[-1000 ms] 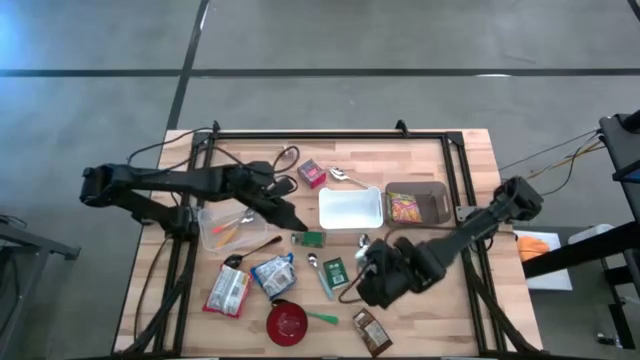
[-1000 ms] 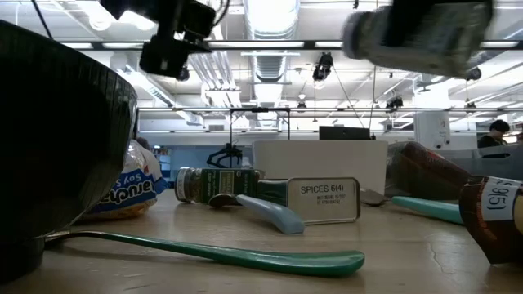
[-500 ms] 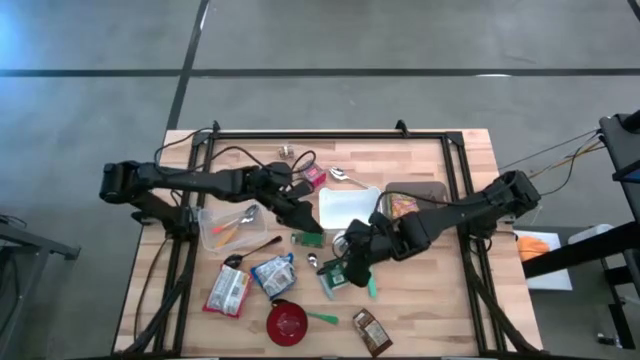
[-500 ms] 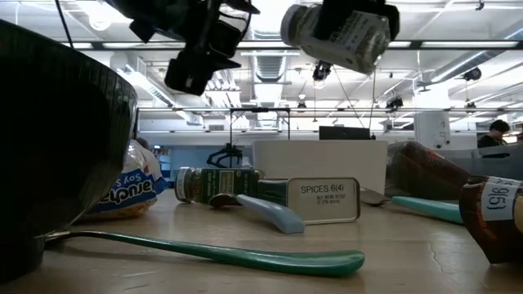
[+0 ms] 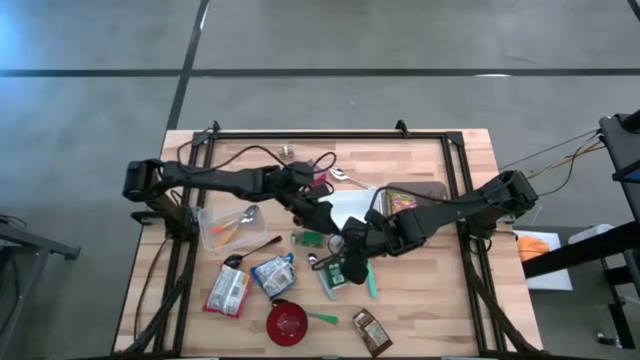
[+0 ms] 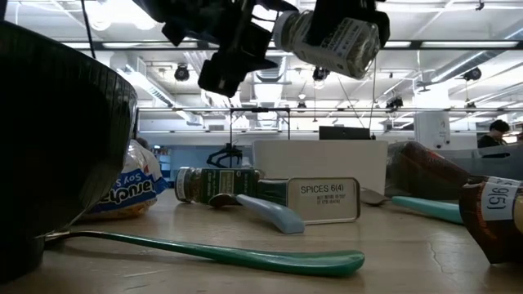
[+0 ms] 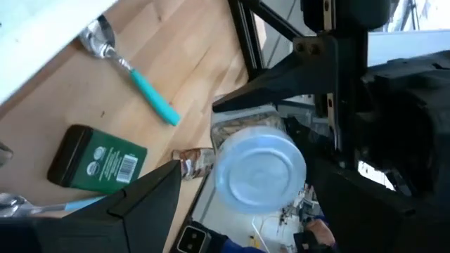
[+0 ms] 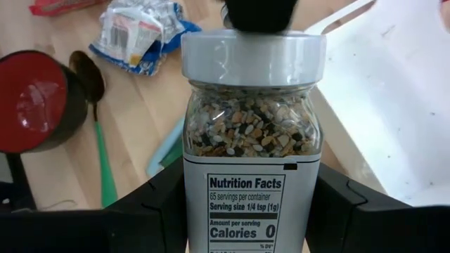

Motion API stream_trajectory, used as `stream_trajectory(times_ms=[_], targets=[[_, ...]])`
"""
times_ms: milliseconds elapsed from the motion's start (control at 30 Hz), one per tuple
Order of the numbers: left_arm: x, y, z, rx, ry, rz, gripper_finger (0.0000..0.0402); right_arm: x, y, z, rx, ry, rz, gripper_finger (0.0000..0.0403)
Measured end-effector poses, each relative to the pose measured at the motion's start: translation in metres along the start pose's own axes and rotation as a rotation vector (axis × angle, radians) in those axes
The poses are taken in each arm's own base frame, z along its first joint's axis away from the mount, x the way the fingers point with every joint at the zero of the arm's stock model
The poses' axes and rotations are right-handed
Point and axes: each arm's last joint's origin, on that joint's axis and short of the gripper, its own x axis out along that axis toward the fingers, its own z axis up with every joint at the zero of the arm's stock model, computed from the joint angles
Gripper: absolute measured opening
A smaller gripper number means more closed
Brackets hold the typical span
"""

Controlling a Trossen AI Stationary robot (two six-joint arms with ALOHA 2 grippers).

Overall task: Pick & Place Food Item
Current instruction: Put the white seasoning bottle into the white bin

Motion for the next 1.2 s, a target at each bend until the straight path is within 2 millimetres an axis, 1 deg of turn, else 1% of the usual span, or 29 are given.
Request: stream_trajectory(times_ms=[367, 467, 600, 800, 867, 967, 1000, 1033, 1100, 1200], targets=[[0.0032, -0.0014, 0.0001, 0.033, -0.002, -0.009, 0.0319, 0.0006, -0.0019, 0.0028, 0.008, -0.034, -0.025, 0.0191], [0.0032, -0.0020, 0.0006, 0.039, -0.013, -0.012, 0.0309, 0.0007, -0.0002, 0.0056, 0.004, -0.057, -0.004, 0.0191], [0.0033, -0.0028, 0.0013, 0.052, -0.027, -0.018, 0.0274, 0.0008, 0.0002, 0.0068, 0.006, -0.065, 0.003, 0.0191], [0.0035, -0.0023, 0.0009, 0.062, -0.018, -0.028, 0.0199, 0.0011, -0.0006, 0.0072, 0.011, -0.076, -0.011, 0.0191], [0.0037, -0.0018, 0.0005, 0.061, -0.008, -0.032, 0.0187, 0.0013, -0.0008, 0.0076, 0.021, -0.079, -0.013, 0.0191], [0.0034, -0.0013, 0.0000, 0.053, 0.011, -0.035, 0.0187, 0.0014, -0.0010, 0.0083, 0.036, -0.090, -0.018, 0.0191], [0.0034, -0.0009, -0.0001, 0.050, 0.012, -0.031, 0.0190, 0.0014, -0.0009, 0.0085, 0.036, -0.092, -0.018, 0.0191], [0.0034, -0.0006, -0.0003, 0.043, 0.015, -0.028, 0.0202, 0.0015, -0.0008, 0.0085, 0.036, -0.093, -0.018, 0.0191], [0.0034, 0.0006, -0.0010, 0.013, 0.025, -0.019, 0.0240, 0.0019, -0.0011, 0.0085, 0.036, -0.097, -0.026, 0.0191], [0.0037, 0.0034, -0.0031, -0.018, 0.055, -0.002, 0.0308, 0.0019, -0.0028, 0.0087, 0.040, -0.105, -0.049, 0.0191]])
